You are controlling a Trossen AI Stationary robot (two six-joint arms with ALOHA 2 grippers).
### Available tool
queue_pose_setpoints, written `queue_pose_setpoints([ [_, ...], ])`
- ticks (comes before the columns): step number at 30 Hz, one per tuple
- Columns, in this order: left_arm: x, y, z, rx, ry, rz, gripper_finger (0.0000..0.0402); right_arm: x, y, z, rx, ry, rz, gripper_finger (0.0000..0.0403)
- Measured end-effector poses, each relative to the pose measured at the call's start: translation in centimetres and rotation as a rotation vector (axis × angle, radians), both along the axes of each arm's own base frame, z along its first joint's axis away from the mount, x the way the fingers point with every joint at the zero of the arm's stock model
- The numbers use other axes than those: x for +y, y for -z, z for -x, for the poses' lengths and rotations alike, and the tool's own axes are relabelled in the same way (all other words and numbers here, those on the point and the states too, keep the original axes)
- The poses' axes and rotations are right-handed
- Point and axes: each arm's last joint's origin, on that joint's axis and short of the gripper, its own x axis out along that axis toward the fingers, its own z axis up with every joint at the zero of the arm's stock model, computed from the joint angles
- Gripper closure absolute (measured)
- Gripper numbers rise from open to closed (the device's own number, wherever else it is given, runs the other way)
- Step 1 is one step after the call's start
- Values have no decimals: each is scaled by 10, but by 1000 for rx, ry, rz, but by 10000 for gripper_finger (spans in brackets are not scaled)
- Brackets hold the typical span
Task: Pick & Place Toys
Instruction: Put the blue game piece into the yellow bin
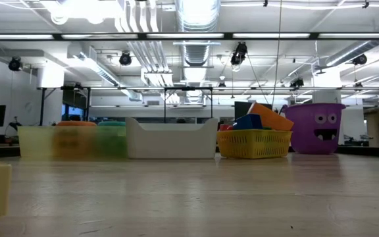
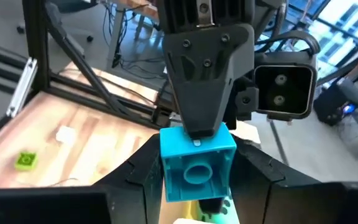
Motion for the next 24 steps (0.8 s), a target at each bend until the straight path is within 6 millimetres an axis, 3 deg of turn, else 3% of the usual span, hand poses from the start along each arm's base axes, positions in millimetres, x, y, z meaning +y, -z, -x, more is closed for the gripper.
queue_pose_setpoints([
  [4,8,0,2,15,-20,1,94,-4,-1,0,-11,56,-60,273],
  [9,27,0,9,54,-82,5,53,-13,-3,-1,-34,149,-159,273],
  [18,63,8,21,170,-222,25,39,-29,-3,-2,-94,382,-351,273],
  [24,76,17,27,273,-254,-3,38,-44,-3,1,-123,524,-532,273],
])
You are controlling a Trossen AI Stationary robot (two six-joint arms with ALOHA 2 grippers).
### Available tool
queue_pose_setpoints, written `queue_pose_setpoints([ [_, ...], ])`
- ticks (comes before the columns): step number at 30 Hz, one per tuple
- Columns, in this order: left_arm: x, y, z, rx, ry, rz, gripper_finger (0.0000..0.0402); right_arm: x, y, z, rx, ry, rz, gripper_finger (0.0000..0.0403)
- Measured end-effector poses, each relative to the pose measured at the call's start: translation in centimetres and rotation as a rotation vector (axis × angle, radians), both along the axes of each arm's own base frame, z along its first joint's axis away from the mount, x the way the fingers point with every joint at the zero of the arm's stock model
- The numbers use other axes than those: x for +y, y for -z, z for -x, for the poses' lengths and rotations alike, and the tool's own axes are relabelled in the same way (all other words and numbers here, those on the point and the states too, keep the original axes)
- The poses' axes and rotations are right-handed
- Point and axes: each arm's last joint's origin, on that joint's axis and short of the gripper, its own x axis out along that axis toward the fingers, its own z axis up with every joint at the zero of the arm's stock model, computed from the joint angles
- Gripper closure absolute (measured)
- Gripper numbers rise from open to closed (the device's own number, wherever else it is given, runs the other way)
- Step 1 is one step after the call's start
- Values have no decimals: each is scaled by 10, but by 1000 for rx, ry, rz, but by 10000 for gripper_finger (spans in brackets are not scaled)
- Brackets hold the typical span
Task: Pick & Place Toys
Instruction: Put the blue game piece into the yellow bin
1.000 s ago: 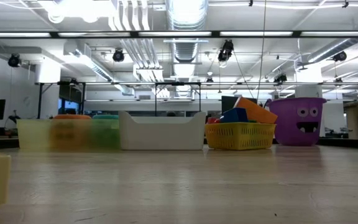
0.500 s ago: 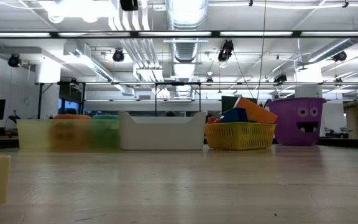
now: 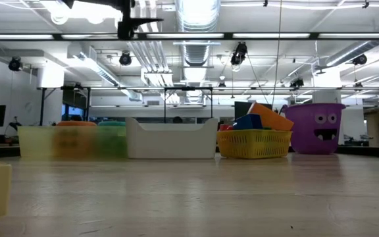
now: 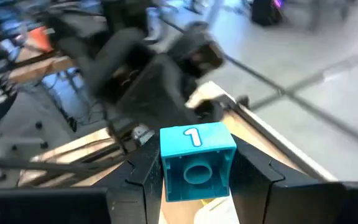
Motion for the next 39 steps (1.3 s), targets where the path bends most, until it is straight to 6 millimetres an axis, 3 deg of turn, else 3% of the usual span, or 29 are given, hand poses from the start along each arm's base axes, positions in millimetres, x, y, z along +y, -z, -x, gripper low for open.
queue_pose_setpoints([
  [4,5,9,2,83,8,3,38,-13,6,2,20,84,-124,273],
  [13,14,7,7,71,42,-8,38,-31,9,8,41,161,-190,273],
  [18,13,12,9,115,74,19,38,-57,19,32,157,336,-380,273],
  [24,12,13,9,125,90,3,38,-95,40,48,315,450,-626,273],
  [29,12,13,9,130,94,-15,38,-122,64,51,473,533,-688,273],
  [33,12,14,9,138,95,-14,38,-141,88,46,576,537,-687,273],
  [39,12,15,9,150,99,-27,38,-153,132,31,730,518,-683,273],
])
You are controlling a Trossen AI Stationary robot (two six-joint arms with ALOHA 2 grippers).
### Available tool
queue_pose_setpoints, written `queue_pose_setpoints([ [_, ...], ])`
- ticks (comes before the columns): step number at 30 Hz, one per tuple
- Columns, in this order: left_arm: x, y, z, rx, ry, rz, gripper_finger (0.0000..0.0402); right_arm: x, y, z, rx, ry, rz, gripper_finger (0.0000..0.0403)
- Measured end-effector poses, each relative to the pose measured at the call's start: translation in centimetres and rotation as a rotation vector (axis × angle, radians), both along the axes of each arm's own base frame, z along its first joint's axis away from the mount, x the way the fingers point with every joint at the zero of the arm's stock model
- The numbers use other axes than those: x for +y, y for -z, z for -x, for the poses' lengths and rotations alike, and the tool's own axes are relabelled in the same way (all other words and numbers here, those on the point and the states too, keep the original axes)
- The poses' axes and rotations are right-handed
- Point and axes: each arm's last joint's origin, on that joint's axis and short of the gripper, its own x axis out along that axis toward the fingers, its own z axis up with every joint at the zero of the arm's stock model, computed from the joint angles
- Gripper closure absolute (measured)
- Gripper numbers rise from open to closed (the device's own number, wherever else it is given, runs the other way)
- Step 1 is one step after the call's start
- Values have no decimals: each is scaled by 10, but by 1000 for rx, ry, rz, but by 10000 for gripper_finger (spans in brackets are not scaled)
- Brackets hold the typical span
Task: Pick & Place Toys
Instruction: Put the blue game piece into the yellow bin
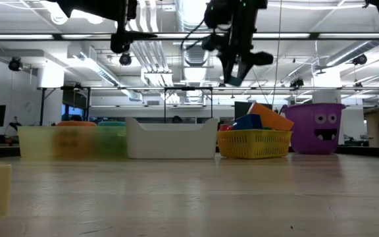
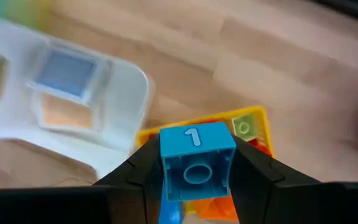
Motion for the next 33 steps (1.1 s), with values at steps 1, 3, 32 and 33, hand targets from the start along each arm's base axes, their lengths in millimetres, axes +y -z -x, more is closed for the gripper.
queue_pose_setpoints([
  [1,0,0,0,3,1,-2,38,-1,8,-1,15,-14,-17,273],
  [3,0,2,0,16,1,2,38,-1,22,-3,26,-35,-59,273],
  [32,-1,5,1,47,7,-4,38,-40,88,37,66,23,-273,273],
  [33,-1,5,1,47,7,-4,38,-40,90,37,66,22,-274,273],
])
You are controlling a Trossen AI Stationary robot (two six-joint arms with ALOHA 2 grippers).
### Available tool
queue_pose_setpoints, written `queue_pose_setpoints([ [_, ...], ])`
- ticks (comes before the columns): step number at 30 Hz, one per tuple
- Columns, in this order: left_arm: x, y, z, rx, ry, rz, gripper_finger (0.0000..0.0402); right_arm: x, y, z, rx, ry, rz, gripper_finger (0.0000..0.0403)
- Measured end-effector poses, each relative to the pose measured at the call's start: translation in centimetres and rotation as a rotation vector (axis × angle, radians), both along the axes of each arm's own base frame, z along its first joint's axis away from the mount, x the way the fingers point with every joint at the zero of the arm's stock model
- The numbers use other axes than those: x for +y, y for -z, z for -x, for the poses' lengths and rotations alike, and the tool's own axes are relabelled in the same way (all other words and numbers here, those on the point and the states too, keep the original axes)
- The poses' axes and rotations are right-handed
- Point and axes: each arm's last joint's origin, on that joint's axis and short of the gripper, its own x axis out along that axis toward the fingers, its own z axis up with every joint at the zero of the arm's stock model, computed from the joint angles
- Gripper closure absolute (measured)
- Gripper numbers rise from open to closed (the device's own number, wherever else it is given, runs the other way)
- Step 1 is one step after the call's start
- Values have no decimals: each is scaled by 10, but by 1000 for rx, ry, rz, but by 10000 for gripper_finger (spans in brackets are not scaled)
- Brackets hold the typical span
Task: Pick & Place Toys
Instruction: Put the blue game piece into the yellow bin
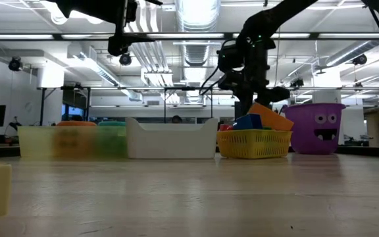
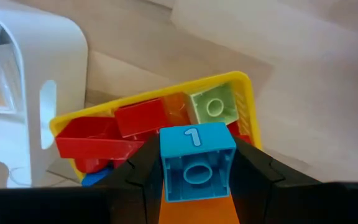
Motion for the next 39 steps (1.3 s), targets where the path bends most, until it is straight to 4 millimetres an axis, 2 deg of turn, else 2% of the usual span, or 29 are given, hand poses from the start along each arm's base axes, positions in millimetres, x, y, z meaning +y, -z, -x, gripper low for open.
queue_pose_setpoints([
  [39,0,0,0,-1,0,-2,38,-5,28,6,-39,-40,11,273],
])
